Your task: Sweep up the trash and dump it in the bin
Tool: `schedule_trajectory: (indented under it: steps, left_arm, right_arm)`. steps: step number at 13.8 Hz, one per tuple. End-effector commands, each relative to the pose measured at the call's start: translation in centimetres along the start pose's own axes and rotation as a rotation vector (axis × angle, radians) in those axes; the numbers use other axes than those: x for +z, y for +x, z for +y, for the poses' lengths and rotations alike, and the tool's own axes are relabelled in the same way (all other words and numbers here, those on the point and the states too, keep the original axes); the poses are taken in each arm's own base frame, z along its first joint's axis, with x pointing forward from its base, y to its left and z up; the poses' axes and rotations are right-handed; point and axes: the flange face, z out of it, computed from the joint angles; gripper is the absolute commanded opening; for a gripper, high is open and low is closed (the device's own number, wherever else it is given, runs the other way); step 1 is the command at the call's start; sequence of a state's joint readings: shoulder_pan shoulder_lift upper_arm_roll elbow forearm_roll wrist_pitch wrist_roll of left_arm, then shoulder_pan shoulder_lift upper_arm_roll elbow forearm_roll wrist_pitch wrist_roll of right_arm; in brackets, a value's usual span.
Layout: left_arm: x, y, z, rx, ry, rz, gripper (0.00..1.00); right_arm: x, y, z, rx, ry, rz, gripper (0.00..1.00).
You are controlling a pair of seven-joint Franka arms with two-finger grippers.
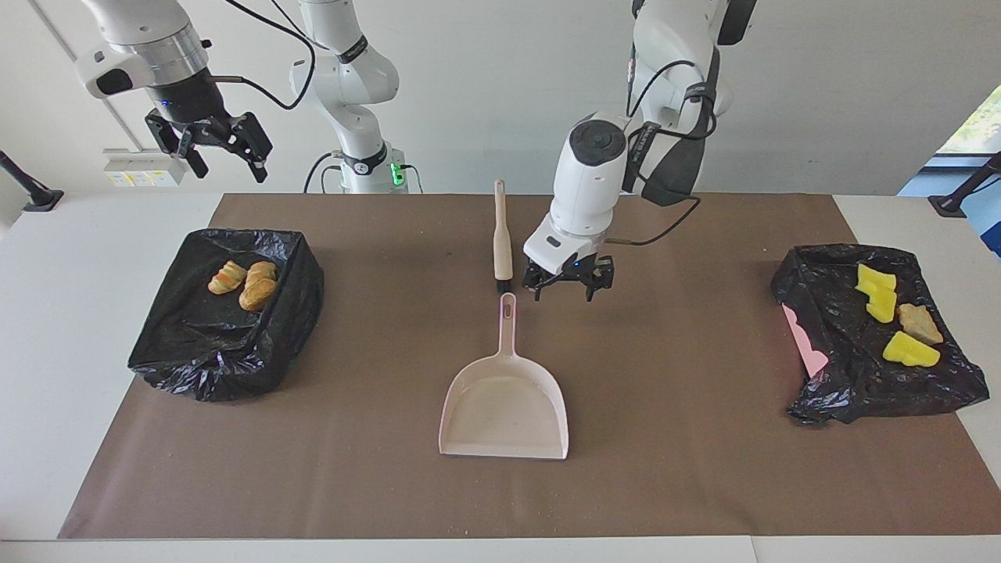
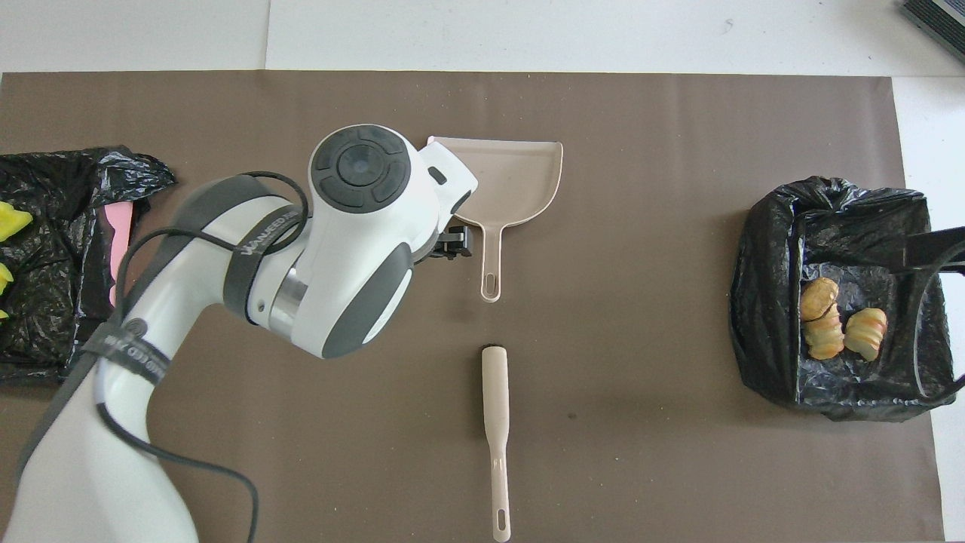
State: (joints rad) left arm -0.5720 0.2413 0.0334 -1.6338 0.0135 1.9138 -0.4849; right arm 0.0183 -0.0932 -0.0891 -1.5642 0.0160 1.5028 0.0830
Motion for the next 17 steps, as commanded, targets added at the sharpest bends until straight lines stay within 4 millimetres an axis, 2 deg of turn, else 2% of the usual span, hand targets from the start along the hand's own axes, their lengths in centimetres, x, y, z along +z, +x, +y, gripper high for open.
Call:
schedule_trajectory:
  steps: [1, 3, 5, 7, 9, 11, 13, 15, 17]
  left_arm:
    - [-3.5, -3.7, -7.7, 0.067, 0.02, 0.007, 1.0]
    - [-6.2, -4.7, -12.6, 0.086, 0.035, -0.033, 1.0]
    - [-8.1, -5.1, -16.7, 0.089, 0.036, -0.047, 1.0]
    - [-11.2, -5.7, -21.8, 0.152, 0.029, -0.033, 1.0]
    - [-15.3, -6.6, -26.3, 0.153, 0.027, -0.032, 1.0]
    - [-19.3, -6.6, -28.9, 0.121, 0.015, -0.037, 1.0]
    - [-21.4, -6.3, -30.4, 0.127, -0.022, -0.052, 1.0]
    - [-22.9, -5.1, -30.8, 0.129, -0.013, -0.076, 1.0]
    - [-23.1, -3.5, -31.6, 0.141, -0.014, -0.1, 1.0]
  right_arm:
    - [0.1, -0.8, 0.0, -0.023, -0.006, -0.02, 1.0]
    - [0.0, -0.8, -0.3, -0.032, -0.016, -0.015, 1.0]
    - [0.0, -0.8, -0.8, -0.045, -0.045, -0.01, 1.0]
    - [0.1, -0.9, -1.8, -0.07, -0.069, -0.012, 1.0]
    - [0.0, -0.9, -1.7, -0.066, -0.067, -0.008, 1.0]
    - [0.0, -0.9, -1.7, -0.065, -0.064, -0.007, 1.0]
    - [0.0, -0.9, -1.8, -0.063, -0.051, -0.006, 1.0]
    - [0.0, -1.0, -1.5, -0.054, -0.046, -0.014, 1.0]
    - [-0.1, -0.9, -1.3, -0.049, -0.047, -0.008, 1.0]
